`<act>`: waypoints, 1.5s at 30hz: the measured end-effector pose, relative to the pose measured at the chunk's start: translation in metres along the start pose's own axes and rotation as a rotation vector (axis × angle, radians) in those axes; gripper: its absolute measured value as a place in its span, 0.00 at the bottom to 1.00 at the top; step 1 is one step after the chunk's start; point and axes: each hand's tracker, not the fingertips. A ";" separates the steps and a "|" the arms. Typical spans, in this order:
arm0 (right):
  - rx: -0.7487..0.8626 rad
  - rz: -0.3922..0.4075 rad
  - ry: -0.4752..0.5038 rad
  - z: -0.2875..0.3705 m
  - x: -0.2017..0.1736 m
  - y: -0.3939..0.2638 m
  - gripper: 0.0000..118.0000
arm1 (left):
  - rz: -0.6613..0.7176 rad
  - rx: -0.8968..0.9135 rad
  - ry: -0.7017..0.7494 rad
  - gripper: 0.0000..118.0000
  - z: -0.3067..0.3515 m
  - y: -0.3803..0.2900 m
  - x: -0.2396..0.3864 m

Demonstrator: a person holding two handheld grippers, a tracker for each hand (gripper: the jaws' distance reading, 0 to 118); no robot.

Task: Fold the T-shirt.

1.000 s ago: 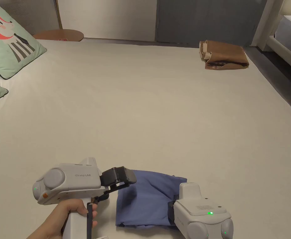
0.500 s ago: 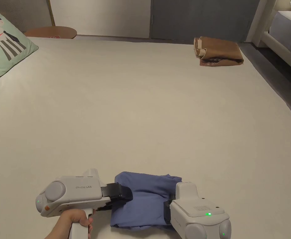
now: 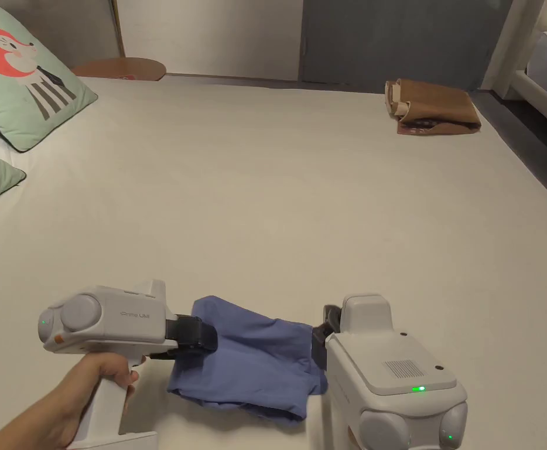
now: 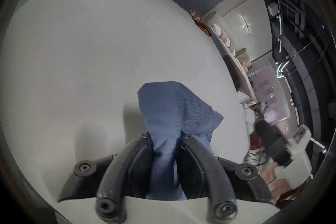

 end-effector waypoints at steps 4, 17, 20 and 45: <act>0.101 0.018 0.012 -0.005 -0.030 0.030 0.00 | -0.061 0.020 0.142 0.12 0.032 0.036 -0.050; 0.208 0.003 0.085 -0.067 -0.140 0.060 0.00 | -0.030 0.048 0.544 0.12 0.155 0.102 -0.231; 0.188 0.007 0.100 -0.078 -0.152 0.059 0.00 | -0.003 0.074 0.588 0.12 0.176 0.112 -0.262; 0.294 0.017 0.081 -0.008 -0.090 0.086 0.00 | -0.147 0.751 0.664 0.91 0.259 0.094 -0.097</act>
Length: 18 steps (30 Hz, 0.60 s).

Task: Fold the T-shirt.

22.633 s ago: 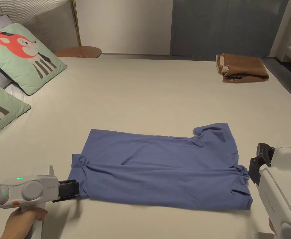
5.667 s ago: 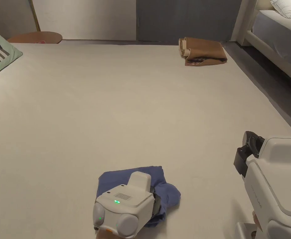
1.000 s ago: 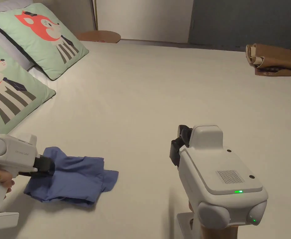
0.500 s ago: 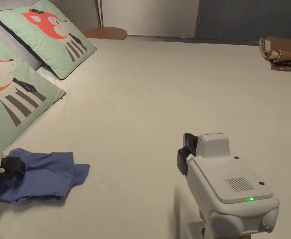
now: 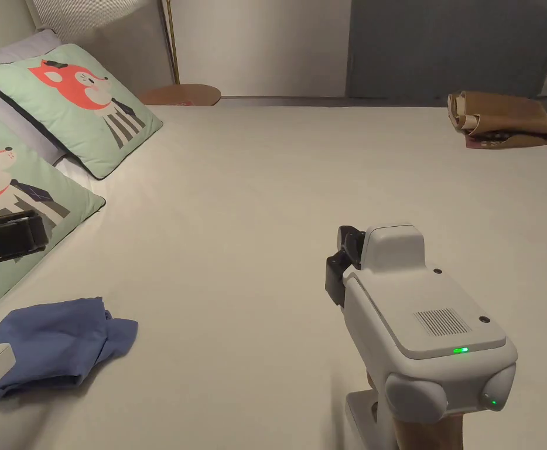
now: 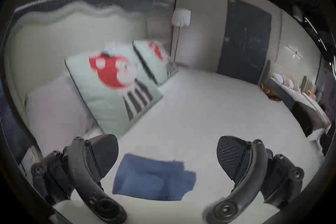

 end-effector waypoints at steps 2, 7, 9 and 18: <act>0.035 0.010 -0.012 0.008 0.012 0.005 0.00 | -0.020 0.093 -0.018 0.91 0.029 0.006 0.023; 0.097 0.046 -0.051 0.044 0.040 0.034 0.00 | -0.092 0.315 -0.067 0.91 0.102 0.004 0.094; 0.121 0.058 -0.070 0.057 0.051 0.042 0.00 | -0.110 0.393 -0.079 0.91 0.131 -0.004 0.125; 0.184 0.107 -0.158 0.101 0.098 0.052 0.00 | -0.139 0.588 -0.152 0.91 0.170 -0.057 0.227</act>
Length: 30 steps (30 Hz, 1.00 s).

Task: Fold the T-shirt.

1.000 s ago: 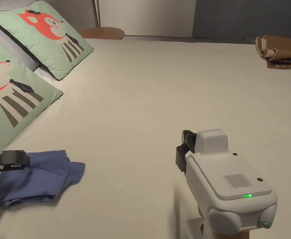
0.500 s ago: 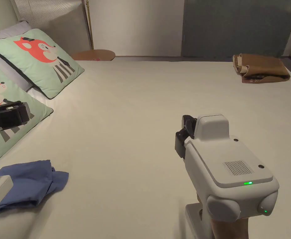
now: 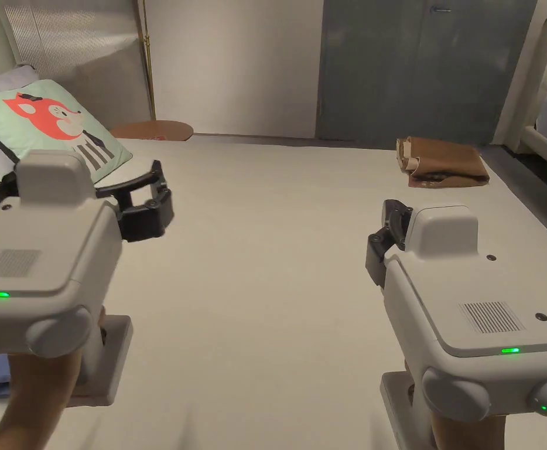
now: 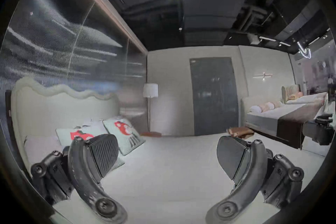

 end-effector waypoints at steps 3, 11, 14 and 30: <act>0.003 -0.011 -0.017 0.004 0.017 -0.003 0.00 | -0.015 0.022 0.002 0.91 0.011 -0.011 0.029; 0.013 0.026 -0.110 0.026 0.045 -0.010 0.00 | 0.024 -0.012 -0.096 0.36 0.034 -0.039 0.065; 0.008 0.032 -0.126 0.030 0.050 -0.012 0.00 | -0.035 -0.035 -0.100 0.00 0.037 -0.045 0.073; -0.001 0.028 -0.165 0.039 0.054 -0.010 0.00 | -0.015 -0.072 -0.142 0.00 0.043 -0.045 0.072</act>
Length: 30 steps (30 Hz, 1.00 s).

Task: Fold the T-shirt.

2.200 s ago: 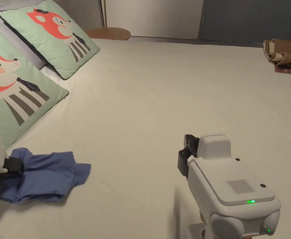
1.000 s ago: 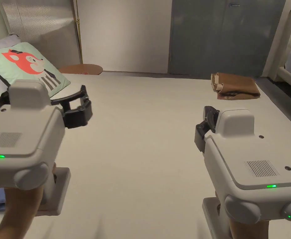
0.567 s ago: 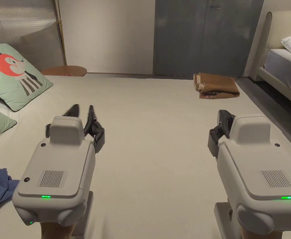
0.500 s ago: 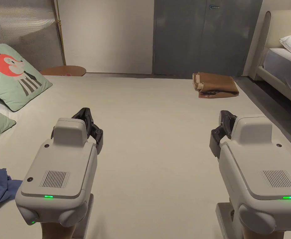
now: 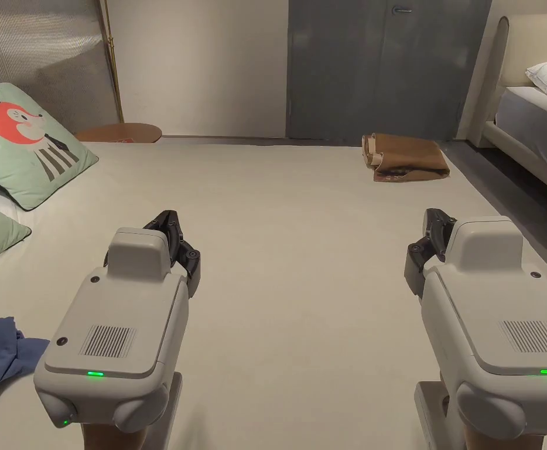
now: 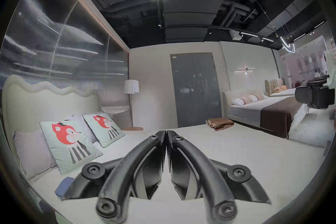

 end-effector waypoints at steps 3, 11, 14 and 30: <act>-0.001 0.006 -0.006 0.002 -0.001 0.003 0.00 | 0.013 -0.003 0.004 0.00 -0.001 -0.001 -0.002; -0.006 0.005 -0.002 -0.002 -0.001 0.001 0.00 | 0.018 -0.007 0.012 0.00 -0.003 -0.001 -0.005; -0.008 0.008 -0.001 -0.009 -0.001 -0.004 0.00 | 0.006 -0.005 0.018 0.00 -0.004 -0.001 -0.005; -0.016 0.017 0.005 -0.009 -0.003 -0.003 0.00 | 0.014 -0.011 0.029 0.00 -0.007 -0.001 -0.010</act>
